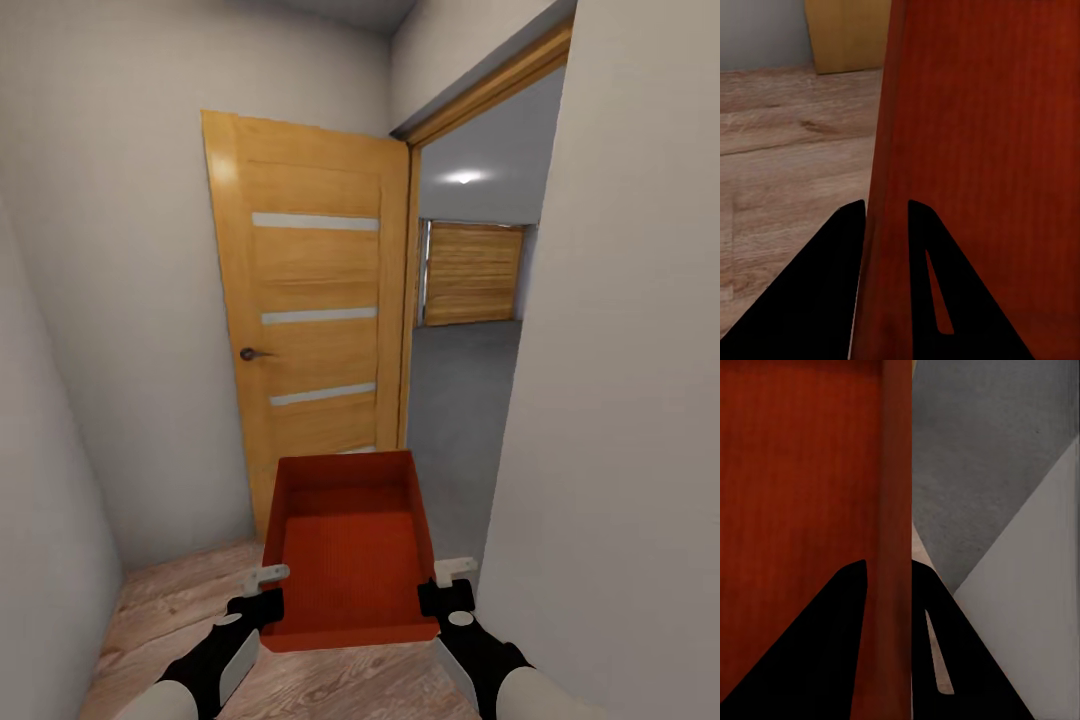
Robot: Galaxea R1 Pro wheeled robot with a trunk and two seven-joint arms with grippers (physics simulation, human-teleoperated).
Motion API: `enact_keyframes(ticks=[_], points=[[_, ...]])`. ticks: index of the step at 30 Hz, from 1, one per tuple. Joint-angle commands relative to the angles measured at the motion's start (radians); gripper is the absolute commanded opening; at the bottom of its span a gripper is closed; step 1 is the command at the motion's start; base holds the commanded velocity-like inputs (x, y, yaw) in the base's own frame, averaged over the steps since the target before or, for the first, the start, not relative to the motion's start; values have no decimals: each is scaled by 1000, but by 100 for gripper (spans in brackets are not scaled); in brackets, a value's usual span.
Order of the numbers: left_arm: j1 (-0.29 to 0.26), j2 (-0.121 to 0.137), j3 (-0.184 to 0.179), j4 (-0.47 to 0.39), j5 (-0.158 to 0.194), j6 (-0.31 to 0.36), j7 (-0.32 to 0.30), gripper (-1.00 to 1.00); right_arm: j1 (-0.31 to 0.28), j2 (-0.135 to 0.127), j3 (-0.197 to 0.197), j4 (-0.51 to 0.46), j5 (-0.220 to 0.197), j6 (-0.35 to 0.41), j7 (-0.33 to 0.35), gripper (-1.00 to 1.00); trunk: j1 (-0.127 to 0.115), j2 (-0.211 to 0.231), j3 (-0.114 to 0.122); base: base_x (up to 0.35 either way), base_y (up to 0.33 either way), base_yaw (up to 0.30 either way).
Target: Move the two storage containers from the living room to the garage. In the garage, place one container on the floor and stack the other container on top of it (either order is fine).
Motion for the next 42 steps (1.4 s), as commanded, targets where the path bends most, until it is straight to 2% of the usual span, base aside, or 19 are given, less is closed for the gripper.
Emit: enact_keyframes(ticks=[1, 11, 26, 42], points=[[-1, 48, 5, -5, -9, -8, 54, -100, -1, -1, -14, 5, -15, -6, -7, -100, 1, -1, -1, 246, 230, -282], [-1, 48, 4, -4, -9, -8, 54, -100, -1, -1, -14, 5, -15, -6, -7, -100, 1, -1, -1, 246, 232, -268], [-1, 47, 4, -5, -9, -8, 54, -100, -1, -1, -14, 5, -15, -6, -7, -100, 1, -1, -1, 246, 232, -37], [-1, 47, 4, -5, -9, -8, 54, -100, -1, -1, -14, 5, -15, -6, -7, -100, 1, -1, -1, 246, 233, -272]])
